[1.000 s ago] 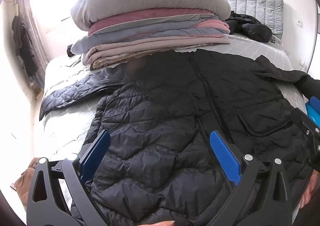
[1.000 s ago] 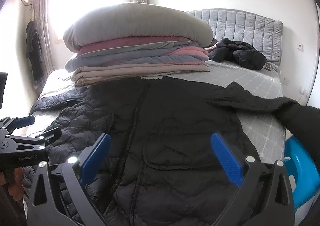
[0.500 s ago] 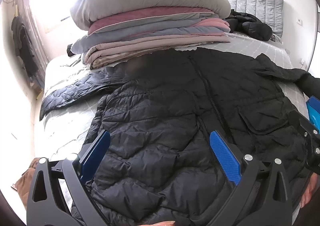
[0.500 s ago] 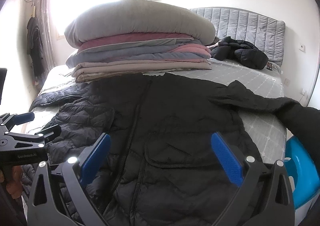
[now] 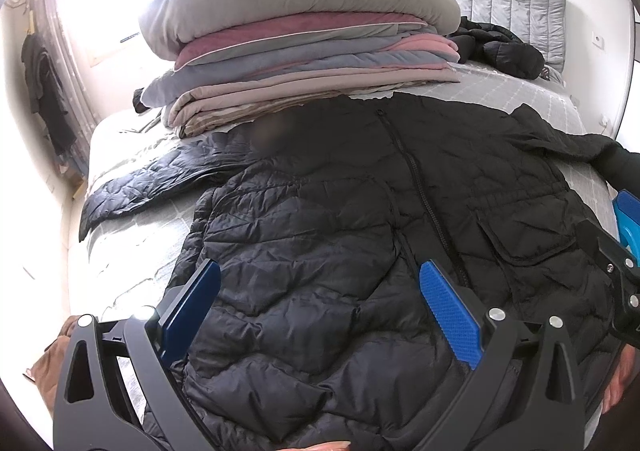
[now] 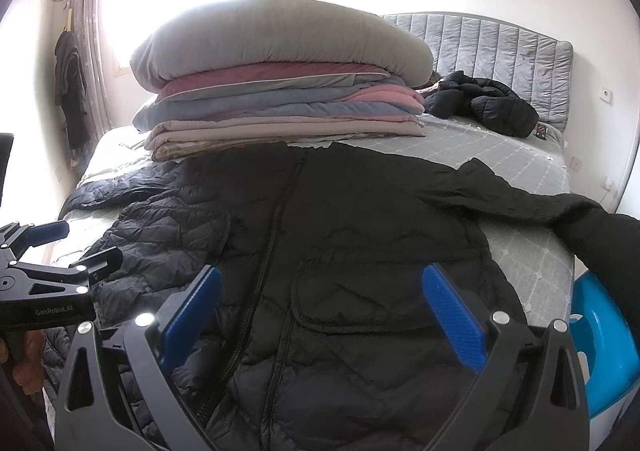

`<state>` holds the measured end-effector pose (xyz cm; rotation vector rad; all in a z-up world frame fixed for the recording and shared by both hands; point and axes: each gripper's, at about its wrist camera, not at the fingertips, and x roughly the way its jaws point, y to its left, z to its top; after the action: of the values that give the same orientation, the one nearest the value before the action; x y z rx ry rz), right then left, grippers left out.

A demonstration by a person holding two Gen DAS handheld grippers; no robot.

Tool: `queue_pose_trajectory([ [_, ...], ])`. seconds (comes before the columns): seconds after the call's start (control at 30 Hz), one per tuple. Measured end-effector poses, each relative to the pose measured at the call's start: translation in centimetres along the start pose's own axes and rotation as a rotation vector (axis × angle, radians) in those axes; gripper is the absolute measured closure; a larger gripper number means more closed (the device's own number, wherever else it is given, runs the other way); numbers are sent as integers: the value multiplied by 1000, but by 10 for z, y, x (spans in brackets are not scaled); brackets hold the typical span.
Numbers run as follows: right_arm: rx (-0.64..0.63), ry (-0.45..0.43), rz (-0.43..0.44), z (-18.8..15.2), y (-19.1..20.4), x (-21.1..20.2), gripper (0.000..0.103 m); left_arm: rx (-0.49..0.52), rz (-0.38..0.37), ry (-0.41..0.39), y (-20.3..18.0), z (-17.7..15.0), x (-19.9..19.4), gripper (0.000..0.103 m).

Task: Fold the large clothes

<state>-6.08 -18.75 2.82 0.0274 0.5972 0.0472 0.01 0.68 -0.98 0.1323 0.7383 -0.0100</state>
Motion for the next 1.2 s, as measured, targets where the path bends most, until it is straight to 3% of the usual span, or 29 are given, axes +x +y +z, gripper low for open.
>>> queue_pose_trajectory([
  [0.9,-10,13,5,-1,3,2,6,2,-2,2,-1,-1,2,7],
  [1.0,-13,14,5,-1,3,2,6,-7,-24,11,1,-1,2,7],
  [1.2,-10,22,7,-1,2,4,6,-123,-102,46,36,6,8,7],
])
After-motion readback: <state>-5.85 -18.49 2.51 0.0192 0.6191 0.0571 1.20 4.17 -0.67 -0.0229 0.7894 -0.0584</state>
